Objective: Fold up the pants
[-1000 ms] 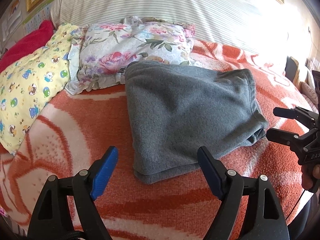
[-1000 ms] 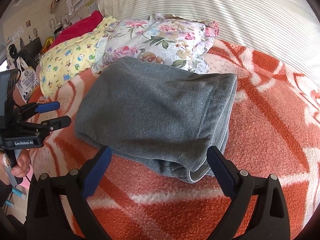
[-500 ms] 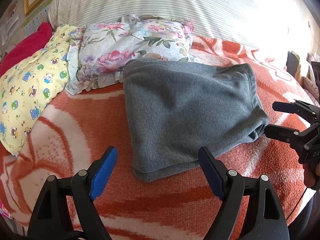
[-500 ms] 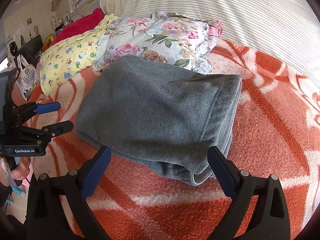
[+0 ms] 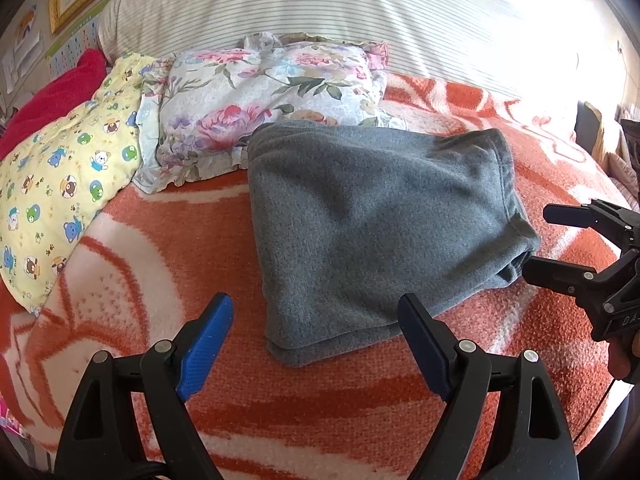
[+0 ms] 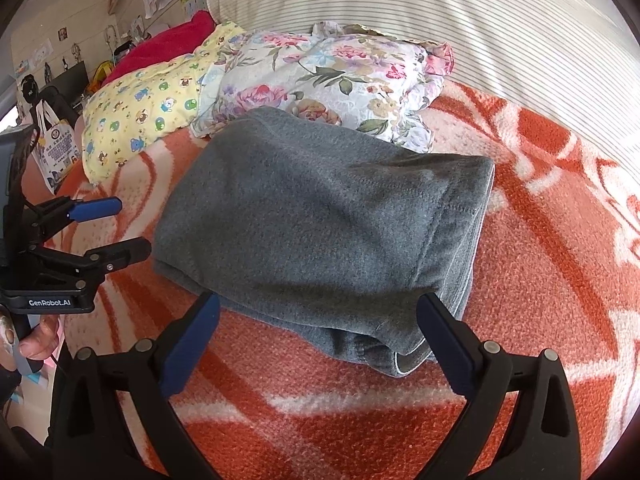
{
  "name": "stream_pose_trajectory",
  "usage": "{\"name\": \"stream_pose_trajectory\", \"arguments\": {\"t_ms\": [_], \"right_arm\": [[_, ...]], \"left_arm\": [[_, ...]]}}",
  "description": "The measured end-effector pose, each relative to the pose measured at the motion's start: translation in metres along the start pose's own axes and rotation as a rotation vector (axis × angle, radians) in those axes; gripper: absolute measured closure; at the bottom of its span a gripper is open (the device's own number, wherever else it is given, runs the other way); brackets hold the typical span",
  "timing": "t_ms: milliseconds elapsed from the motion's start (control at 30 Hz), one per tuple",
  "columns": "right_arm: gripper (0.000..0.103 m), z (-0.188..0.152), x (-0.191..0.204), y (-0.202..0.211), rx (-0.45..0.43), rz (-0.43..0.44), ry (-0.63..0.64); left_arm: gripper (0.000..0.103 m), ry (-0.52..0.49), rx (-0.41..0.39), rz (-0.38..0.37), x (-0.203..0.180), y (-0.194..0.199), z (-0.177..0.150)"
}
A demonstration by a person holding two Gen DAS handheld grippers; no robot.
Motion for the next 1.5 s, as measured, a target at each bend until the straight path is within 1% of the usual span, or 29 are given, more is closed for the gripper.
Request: {"name": "stream_pose_trajectory", "arguments": {"t_ms": [267, 533, 967, 1500], "right_arm": [[0.004, 0.001, 0.001, -0.001, 0.0, 0.005, 0.005], [0.003, 0.004, 0.003, -0.003, -0.002, 0.008, 0.008], [0.003, 0.004, -0.002, -0.012, 0.016, 0.009, 0.002], [0.003, 0.004, -0.01, -0.02, 0.027, 0.017, -0.01]], "left_arm": [[0.017, -0.018, -0.024, 0.025, 0.001, 0.001, 0.003], [0.017, -0.042, -0.067, 0.041, 0.0, 0.005, 0.009], [0.017, -0.024, -0.034, 0.029, 0.004, -0.013, 0.015], [0.017, -0.027, -0.033, 0.037, 0.005, -0.022, 0.023]]}}
Point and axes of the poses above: each gripper's, at about its wrist camera, not at the fingertips, and y roughly against the way its jaws point, x to its left, z to its top, the point moved 10 cm from there along -y, roughly the way its jaws point, and after that the axes turned 4 degrees about -x, right-handed, at the moved point
